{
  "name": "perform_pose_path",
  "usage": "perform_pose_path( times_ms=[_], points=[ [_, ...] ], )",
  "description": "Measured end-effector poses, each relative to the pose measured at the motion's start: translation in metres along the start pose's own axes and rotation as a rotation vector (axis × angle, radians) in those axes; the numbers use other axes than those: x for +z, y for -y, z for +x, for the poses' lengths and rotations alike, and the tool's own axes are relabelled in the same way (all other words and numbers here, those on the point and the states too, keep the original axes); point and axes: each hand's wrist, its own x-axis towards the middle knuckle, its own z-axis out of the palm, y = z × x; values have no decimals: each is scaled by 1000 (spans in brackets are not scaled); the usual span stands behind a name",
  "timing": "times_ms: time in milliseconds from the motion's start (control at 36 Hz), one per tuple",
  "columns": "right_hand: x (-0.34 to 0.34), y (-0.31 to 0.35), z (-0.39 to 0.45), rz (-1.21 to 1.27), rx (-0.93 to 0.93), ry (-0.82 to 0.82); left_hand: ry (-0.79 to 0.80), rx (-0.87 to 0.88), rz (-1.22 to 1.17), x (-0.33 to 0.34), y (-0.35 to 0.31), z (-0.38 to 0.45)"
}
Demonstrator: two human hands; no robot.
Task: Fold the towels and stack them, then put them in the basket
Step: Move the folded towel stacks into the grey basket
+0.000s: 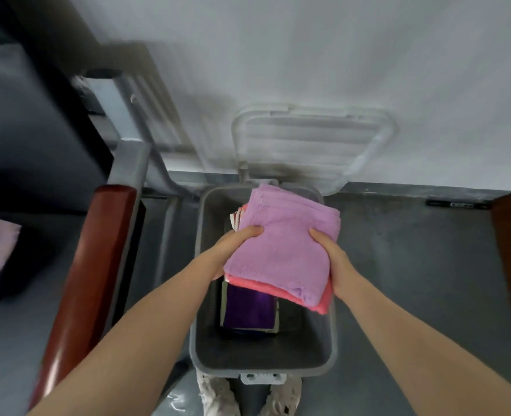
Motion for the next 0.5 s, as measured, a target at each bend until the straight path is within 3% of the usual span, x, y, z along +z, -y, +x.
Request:
perform_pose_path(
  times_ms=[167,333,500],
  points=[
    [1,-39,95,54,16,-63,-110,51,19,-23,31,86],
    [-12,-76,184,-41,-47,122,-167,107,-16,-45,81,163],
    [2,-117,258,-57,-95,134,-284,102,-32,-65,125,217]
  ],
)
